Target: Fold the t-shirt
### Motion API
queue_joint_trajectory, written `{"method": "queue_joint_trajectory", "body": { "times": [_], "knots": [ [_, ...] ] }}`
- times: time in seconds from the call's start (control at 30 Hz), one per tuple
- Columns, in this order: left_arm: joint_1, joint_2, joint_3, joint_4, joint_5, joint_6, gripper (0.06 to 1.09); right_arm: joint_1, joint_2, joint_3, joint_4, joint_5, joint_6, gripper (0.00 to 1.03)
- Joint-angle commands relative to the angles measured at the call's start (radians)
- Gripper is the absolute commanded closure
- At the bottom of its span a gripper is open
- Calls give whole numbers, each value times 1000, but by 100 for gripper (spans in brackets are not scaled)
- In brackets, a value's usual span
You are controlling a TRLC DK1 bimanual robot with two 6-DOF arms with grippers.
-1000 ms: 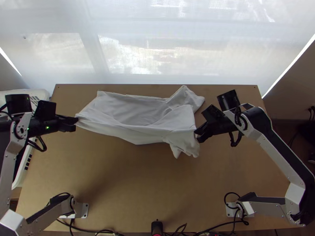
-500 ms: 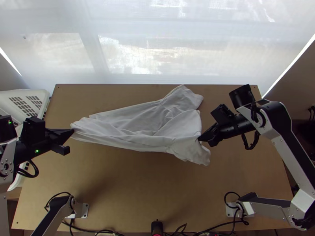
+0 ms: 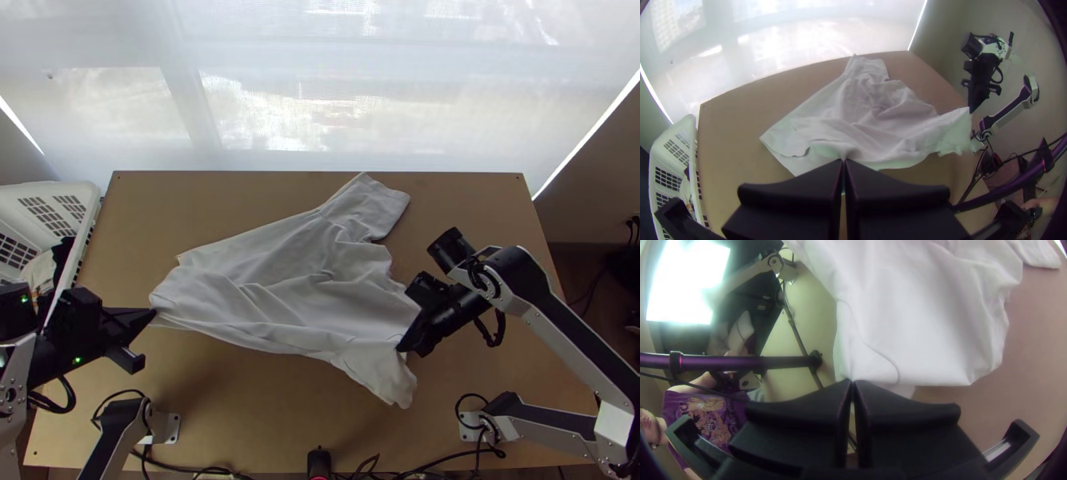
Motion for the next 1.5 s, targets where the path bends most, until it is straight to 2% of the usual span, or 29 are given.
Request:
{"method": "queue_joint_trajectory", "body": {
  "times": [0.0,0.03,0.1,0.17,0.23,0.3,0.37,0.43,0.47,0.6,0.77,0.83,1.13,1.27,1.47],
  "knots": [
    [-72,-88,-107,-89,-23,51,105,45,-13,-185,52,-2,-8,100],
    [-75,-94,-126,-92,-24,50,105,45,-8,-199,63,-3,-5,100],
    [-75,-100,-152,-91,-26,50,94,45,-2,-193,70,-2,-5,100],
    [-75,-102,-186,-88,-26,51,93,42,7,-196,83,1,-2,100],
    [-75,-108,-222,-86,-26,53,87,35,12,-194,93,12,-1,97],
    [-75,-114,-256,-86,-27,51,74,10,0,-184,107,31,4,74],
    [-77,-122,-267,-88,-29,51,52,-19,-11,-157,116,54,15,42],
    [-75,-115,-248,-86,-30,51,25,-48,-22,-119,119,63,24,9],
    [-74,-109,-229,-83,-30,51,10,-67,-25,-96,119,66,26,4],
    [-23,-54,-146,-26,-52,48,10,-151,-36,10,130,89,24,4],
    [106,26,-155,179,-127,53,10,-263,-37,109,190,138,24,5],
    [135,81,-170,256,-128,46,10,-275,-42,149,205,170,24,5],
    [115,515,-195,596,-204,-112,10,-261,-46,197,222,173,101,5],
    [64,711,-129,592,-208,-194,11,-245,-54,194,230,195,127,5],
    [-48,863,-78,599,-234,-268,11,-248,-75,160,234,208,131,5]
  ]
}}
